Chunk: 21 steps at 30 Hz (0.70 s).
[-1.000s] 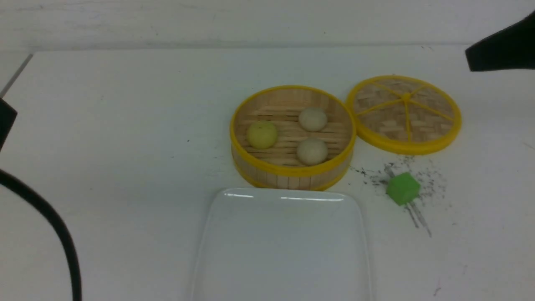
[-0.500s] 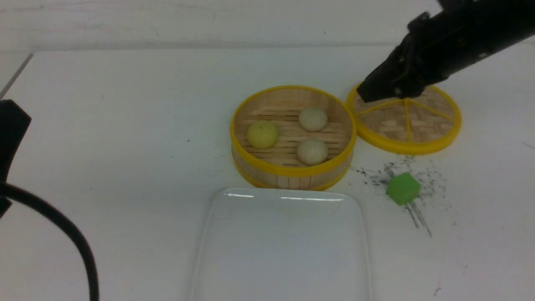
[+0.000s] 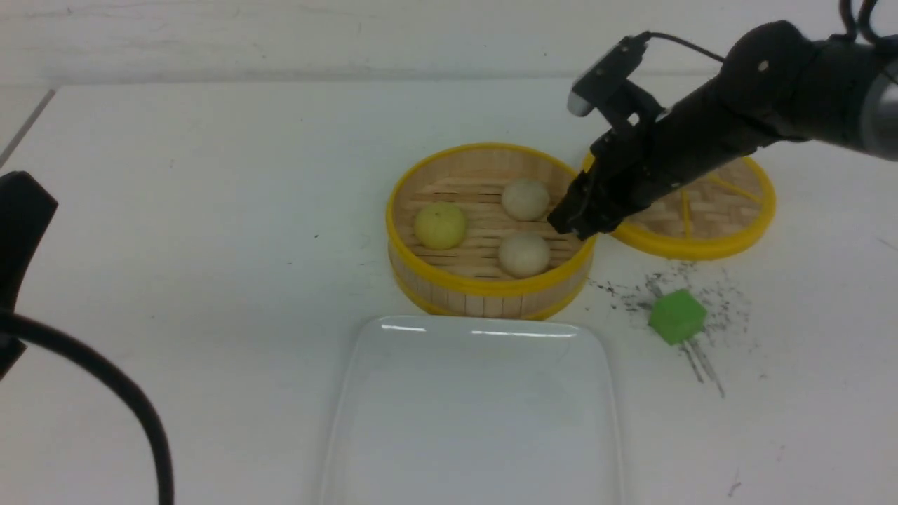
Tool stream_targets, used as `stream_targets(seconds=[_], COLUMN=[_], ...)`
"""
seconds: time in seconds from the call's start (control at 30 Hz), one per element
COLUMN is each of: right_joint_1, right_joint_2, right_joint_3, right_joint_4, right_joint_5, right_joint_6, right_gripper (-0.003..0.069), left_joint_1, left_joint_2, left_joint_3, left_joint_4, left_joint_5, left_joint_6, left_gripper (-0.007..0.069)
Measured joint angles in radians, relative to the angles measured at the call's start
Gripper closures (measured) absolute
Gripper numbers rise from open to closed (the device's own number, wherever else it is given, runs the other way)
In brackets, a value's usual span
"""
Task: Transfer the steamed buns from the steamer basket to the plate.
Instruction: Use the right arm to grab the steamed stuffed bun that is closest to it
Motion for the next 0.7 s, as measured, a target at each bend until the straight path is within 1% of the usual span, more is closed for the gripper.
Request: stream_targets(seconds=[0.17, 0.27, 0.43, 0.7], right_joint_1=[0.017, 0.038, 0.070, 0.075], right_joint_2=[0.017, 0.017, 0.018, 0.054], right_joint_3=[-0.008, -0.012, -0.018, -0.018], right_joint_4=[0.027, 0.032, 0.040, 0.045], right_joint_5=[-0.028, -0.041, -0.047, -0.054], right_joint_6=[-0.001, 0.000, 0.003, 0.004], right_gripper=[0.0275, 0.0240, 0.0234, 0.0258], left_joint_1=[0.000, 0.000, 0.000, 0.000], left_joint_2=[0.000, 0.000, 0.000, 0.000], left_joint_3=[0.000, 0.000, 0.000, 0.000], left_joint_4=[0.010, 0.026, 0.037, 0.041], left_joint_5=[-0.003, -0.003, -0.003, -0.005], left_joint_6=[0.000, 0.000, 0.000, 0.000], left_gripper=[0.0375, 0.0375, 0.0375, 0.0375])
